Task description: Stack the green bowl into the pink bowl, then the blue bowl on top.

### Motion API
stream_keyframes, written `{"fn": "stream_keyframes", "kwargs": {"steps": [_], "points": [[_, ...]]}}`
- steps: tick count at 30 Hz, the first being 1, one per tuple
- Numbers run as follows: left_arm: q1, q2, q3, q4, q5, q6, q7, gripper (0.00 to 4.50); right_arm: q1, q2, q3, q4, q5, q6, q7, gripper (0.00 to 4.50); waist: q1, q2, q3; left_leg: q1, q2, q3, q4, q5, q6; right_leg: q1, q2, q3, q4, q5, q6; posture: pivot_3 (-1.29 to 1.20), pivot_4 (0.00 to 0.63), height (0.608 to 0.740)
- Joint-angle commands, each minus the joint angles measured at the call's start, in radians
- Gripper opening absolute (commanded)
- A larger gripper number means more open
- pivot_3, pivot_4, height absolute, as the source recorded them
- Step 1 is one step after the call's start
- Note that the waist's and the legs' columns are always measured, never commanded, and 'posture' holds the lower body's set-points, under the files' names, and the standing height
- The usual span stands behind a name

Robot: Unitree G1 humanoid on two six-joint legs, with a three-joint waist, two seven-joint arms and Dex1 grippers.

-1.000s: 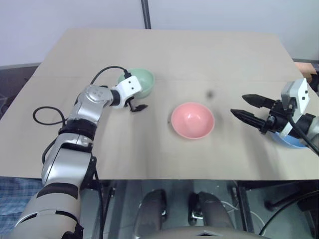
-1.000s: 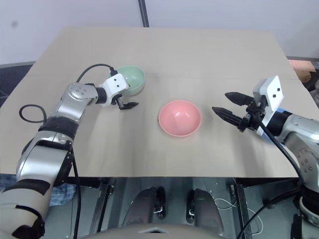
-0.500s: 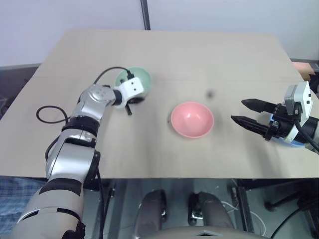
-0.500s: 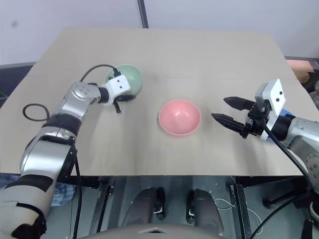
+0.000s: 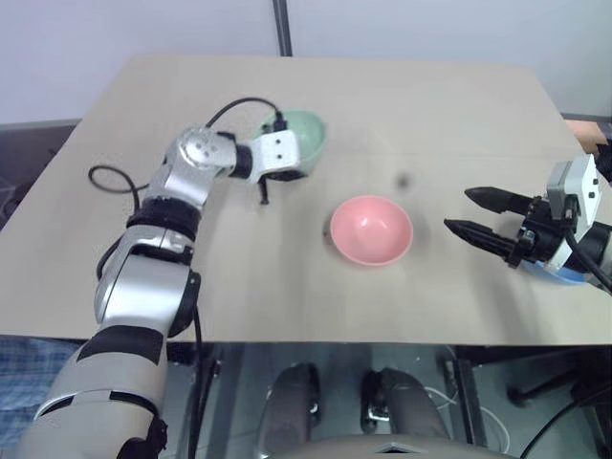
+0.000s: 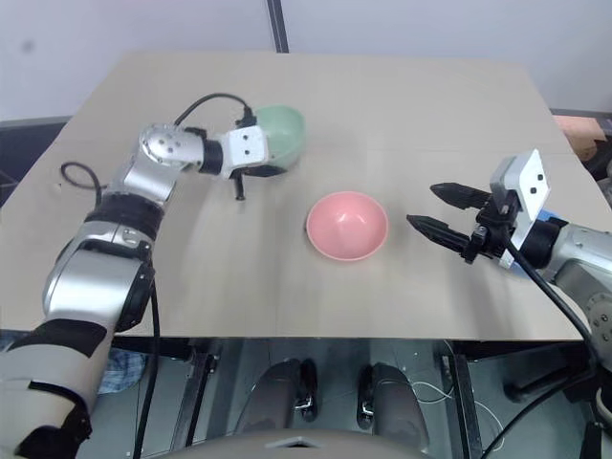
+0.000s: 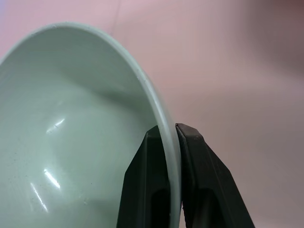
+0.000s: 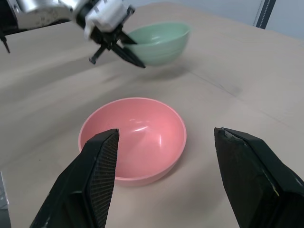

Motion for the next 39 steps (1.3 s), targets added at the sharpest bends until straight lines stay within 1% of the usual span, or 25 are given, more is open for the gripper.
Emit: {"fn": "stream_keyframes", "kwargs": {"steps": [1, 5, 9, 10, 13, 16, 18, 19, 20, 21, 22, 23, 27, 30, 32, 35, 39], "points": [[-0.039, -0.027, 0.014, -0.15, -0.12, -0.07, -0.155, 0.1, 0.005, -0.016, -0.007, -0.016, 0.005, -0.025, -0.002, 3.49, -0.001, 0.0, 0.0, 0.0, 0.0, 0.0, 0.0, 0.002, -0.003, 0.0, 0.0, 0.0, 0.0, 0.0, 0.0, 0.0, 0.15, 0.74], [-0.036, -0.049, -0.014, -0.254, -0.172, -0.118, -0.273, 0.1, 0.004, -0.017, -0.004, -0.015, 0.004, -0.029, -0.003, 3.49, -0.009, 0.0, 0.0, 0.001, 0.0, 0.001, 0.0, 0.002, -0.003, 0.0, 0.001, 0.002, 0.0, 0.0, 0.0, 0.0, 0.15, 0.74], [0.01, -0.049, -0.061, -0.402, -0.255, -0.139, -0.42, 0.1, -0.002, -0.016, 0.0, -0.009, -0.002, -0.035, -0.008, 3.49, -0.009, 0.0, 0.0, 0.001, 0.001, 0.001, 0.0, 0.002, -0.003, 0.0, 0.002, 0.002, 0.001, 0.0, 0.0, 0.0, 0.15, 0.74], [0.017, -0.047, -0.069, -0.424, -0.267, -0.142, -0.432, 0.1, -0.003, -0.015, 0.002, -0.008, -0.003, -0.036, -0.01, 3.49, -0.008, 0.0, 0.0, 0.002, 0.001, 0.001, 0.0, 0.002, -0.003, 0.0, 0.002, 0.002, 0.001, 0.0, 0.0, 0.0, 0.15, 0.74], [0.039, 0.013, -0.165, -0.534, -0.357, -0.109, -0.438, 0.1, -0.005, -0.015, 0.005, -0.004, -0.006, -0.044, -0.016, 3.49, -0.009, 0.0, 0.0, 0.002, 0.0, 0.001, 0.0, 0.002, -0.003, 0.0, 0.002, 0.002, 0.001, 0.0, 0.0, 0.0, 0.15, 0.74], [0.043, 0.043, -0.217, -0.577, -0.402, -0.106, -0.438, 0.1, -0.005, -0.012, 0.009, -0.006, -0.007, -0.048, -0.023, 3.49, -0.007, 0.0, 0.0, 0.002, 0.001, 0.001, 0.0, 0.002, -0.003, 0.0, 0.002, 0.002, 0.001, 0.0, 0.0, 0.0, 0.15, 0.74], [0.04, 0.027, -0.204, -0.578, -0.4, -0.086, -0.438, 0.88, 0.0, -0.012, 0.006, -0.01, -0.004, -0.051, -0.026, 3.49, -0.003, 0.001, 0.0, 0.002, 0.0, 0.001, 0.0, 0.002, -0.003, 0.0, 0.002, 0.002, 0.001, 0.0, 0.0, 0.0, 0.15, 0.74], [0.037, 0.014, -0.19, -0.571, -0.392, -0.087, -0.434, 1.19, 0.003, -0.013, 0.004, -0.011, -0.002, -0.052, -0.027, 3.49, -0.002, 0.001, 0.0, 0.002, 0.0, 0.001, 0.0, 0.002, -0.003, 0.0, 0.002, 0.002, 0.001, 0.0, 0.0, 0.0, 0.15, 0.74], [0.031, -0.002, -0.177, -0.554, -0.371, -0.1, -0.41, 1.4, 0.005, -0.013, 0.002, -0.012, 0.0, -0.052, -0.027, 3.49, 0.001, 0.001, 0.0, 0.002, 0.0, 0.001, 0.001, 0.002, -0.003, 0.0, 0.002, 0.002, 0.001, 0.0, 0.0, 0.0, 0.15, 0.74], [0.024, -0.012, -0.168, -0.535, -0.35, -0.112, -0.388, 2.02, 0.007, -0.014, 0.0, -0.012, 0.001, -0.052, -0.027, 3.49, 0.002, 0.0, 0.0, 0.001, 0.0, 0.001, 0.001, 0.002, -0.003, 0.0, 0.003, 0.002, 0.001, 0.0, 0.0, 0.0, 0.15, 0.74], [0.019, -0.019, -0.162, -0.523, -0.336, -0.119, -0.374, 2.54, 0.007, -0.014, -0.001, -0.012, 0.002, -0.052, -0.027, 3.49, 0.001, 0.0, 0.0, 0.001, 0.0, 0.0, 0.001, 0.002, -0.003, 0.0, 0.004, 0.002, 0.001, 0.0, 0.0, 0.0, 0.15, 0.74], [0.016, -0.018, -0.16, -0.507, -0.321, -0.138, -0.373, 2.81, 0.007, -0.014, -0.001, -0.011, 0.002, -0.053, -0.027, 3.49, 0.001, 0.0, 0.0, 0.001, -0.001, 0.0, 0.001, 0.002, -0.003, 0.0, 0.004, 0.002, 0.001, 0.0, 0.0, 0.0, 0.15, 0.74], [0.009, -0.03, -0.135, -0.456, -0.282, -0.165, -0.327, 2.81, 0.006, -0.012, 0.005, -0.009, 0.0, -0.055, -0.027, 3.49, -0.002, 0.001, 0.0, 0.001, 0.0, 0.0, 0.001, 0.002, -0.003, 0.0, 0.004, 0.002, 0.001, 0.0, 0.0, 0.0, 0.15, 0.74], [0.001, -0.038, -0.098, -0.422, -0.277, -0.139, -0.265, 2.81, 0.005, -0.011, 0.009, -0.006, -0.002, -0.057, -0.026, 3.49, -0.002, 0.001, 0.0, 0.001, 0.001, 0.0, 0.001, 0.002, -0.003, 0.0, 0.004, 0.002, 0.001, 0.0, 0.0, 0.0, 0.15, 0.74], [0.001, -0.037, -0.06, -0.403, -0.291, -0.063, -0.221, 2.81, 0.009, -0.012, 0.008, -0.003, -0.004, -0.061, -0.023, 3.49, -0.001, 0.0, 0.0, 0.001, 0.0, 0.0, 0.001, 0.002, -0.003, 0.0, 0.004, 0.002, 0.001, 0.0, 0.0, 0.0, 0.15, 0.74], [0.028, -0.009, -0.015, -0.413, -0.292, 0.051, -0.172, 2.81, 0.026, -0.021, 0.004, 0.005, -0.014, -0.066, -0.018, 3.49, -0.002, 0.0, 0.0, 0.001, 0.0, 0.0, 0.001, 0.002, -0.003, 0.0, 0.004, 0.002, 0.001, 0.0, 0.0, 0.0, 0.15, 0.74], [0.112, 0.046, 0.05, -0.523, -0.359, 0.258, -0.163, 2.81, 0.024, -0.029, -0.01, 0.056, -0.055, -0.07, -0.049, 3.49, -0.007, 0.001, 0.0, 0.002, 0.001, 0.001, 0.001, 0.002, -0.003, 0.0, 0.004, 0.003, 0.001, 0.0, 0.0, 0.0, 0.15, 0.74]]}}
